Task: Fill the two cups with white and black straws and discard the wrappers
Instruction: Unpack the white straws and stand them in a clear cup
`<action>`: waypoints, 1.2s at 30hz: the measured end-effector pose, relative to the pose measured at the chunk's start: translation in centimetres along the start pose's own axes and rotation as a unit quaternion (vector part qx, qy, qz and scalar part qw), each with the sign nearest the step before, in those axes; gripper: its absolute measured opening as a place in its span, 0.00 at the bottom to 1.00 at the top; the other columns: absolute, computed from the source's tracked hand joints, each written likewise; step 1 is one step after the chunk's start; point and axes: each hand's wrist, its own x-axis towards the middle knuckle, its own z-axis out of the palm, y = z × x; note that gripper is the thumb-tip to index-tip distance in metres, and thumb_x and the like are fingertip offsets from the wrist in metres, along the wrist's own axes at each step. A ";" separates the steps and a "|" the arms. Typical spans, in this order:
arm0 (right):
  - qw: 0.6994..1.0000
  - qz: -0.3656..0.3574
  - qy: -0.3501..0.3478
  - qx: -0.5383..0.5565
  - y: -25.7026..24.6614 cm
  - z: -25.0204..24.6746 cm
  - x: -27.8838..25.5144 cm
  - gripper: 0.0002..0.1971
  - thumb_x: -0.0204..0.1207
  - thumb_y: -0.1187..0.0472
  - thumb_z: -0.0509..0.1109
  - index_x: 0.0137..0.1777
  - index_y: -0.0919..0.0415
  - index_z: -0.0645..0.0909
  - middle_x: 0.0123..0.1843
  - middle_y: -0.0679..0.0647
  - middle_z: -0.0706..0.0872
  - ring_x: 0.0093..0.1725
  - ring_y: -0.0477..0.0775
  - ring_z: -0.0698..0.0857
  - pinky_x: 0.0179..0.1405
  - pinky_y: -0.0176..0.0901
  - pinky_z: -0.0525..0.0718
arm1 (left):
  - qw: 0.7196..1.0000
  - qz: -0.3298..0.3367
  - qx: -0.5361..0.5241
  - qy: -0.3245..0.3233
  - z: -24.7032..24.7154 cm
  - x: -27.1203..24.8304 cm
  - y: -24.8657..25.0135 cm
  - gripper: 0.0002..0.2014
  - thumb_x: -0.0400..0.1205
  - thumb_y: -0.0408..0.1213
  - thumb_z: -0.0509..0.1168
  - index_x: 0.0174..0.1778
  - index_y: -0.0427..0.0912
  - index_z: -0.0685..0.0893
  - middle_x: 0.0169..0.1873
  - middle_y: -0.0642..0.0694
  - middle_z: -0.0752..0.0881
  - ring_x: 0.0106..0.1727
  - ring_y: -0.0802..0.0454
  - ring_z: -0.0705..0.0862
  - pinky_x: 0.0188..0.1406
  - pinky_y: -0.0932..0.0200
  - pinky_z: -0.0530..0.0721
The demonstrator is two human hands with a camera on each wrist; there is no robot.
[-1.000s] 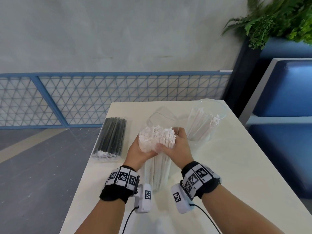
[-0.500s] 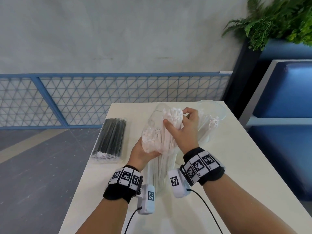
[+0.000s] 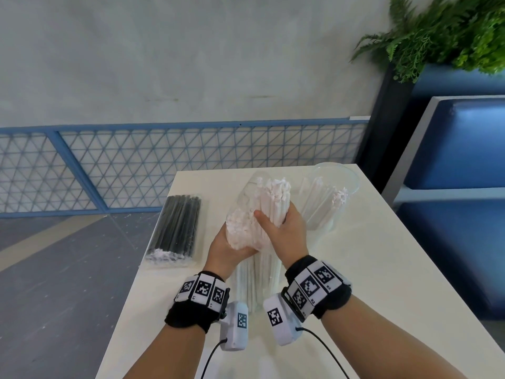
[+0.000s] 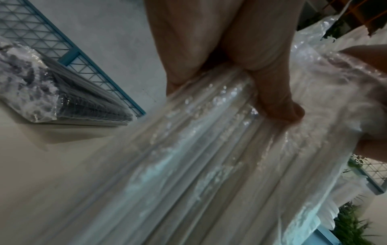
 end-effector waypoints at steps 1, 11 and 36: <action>1.000 0.003 0.002 0.012 -0.4 0.0 0.3 0.16 0.71 0.58 0.75 0.58 0.54 0.78 0.48 0.43 0.84 0.49 0.43 0.84 0.50 0.33 0.83 | 1.000 0.003 0.004 0.001 -0.1 0.0 0.0 0.36 0.62 0.34 0.82 0.65 0.50 0.76 0.59 0.52 0.85 0.63 0.52 0.81 0.68 0.47 0.78; 0.995 0.024 -0.092 0.040 -3.1 -1.2 2.8 0.24 0.66 0.58 0.79 0.61 0.58 0.78 0.55 0.52 0.87 0.56 0.51 0.86 0.56 0.48 0.86 | 1.000 0.006 -0.008 0.016 -0.7 0.0 -0.3 0.33 0.62 0.33 0.81 0.61 0.55 0.77 0.58 0.51 0.85 0.64 0.51 0.81 0.68 0.45 0.77; 0.941 0.154 0.104 0.283 -3.8 -4.2 7.4 0.15 0.69 0.67 0.73 0.53 0.73 0.80 0.40 0.59 0.84 0.33 0.51 0.84 0.25 0.34 0.82 | 0.999 -0.019 -0.020 0.016 -1.0 0.2 -0.4 0.34 0.60 0.33 0.82 0.62 0.44 0.78 0.54 0.47 0.86 0.60 0.47 0.83 0.65 0.48 0.79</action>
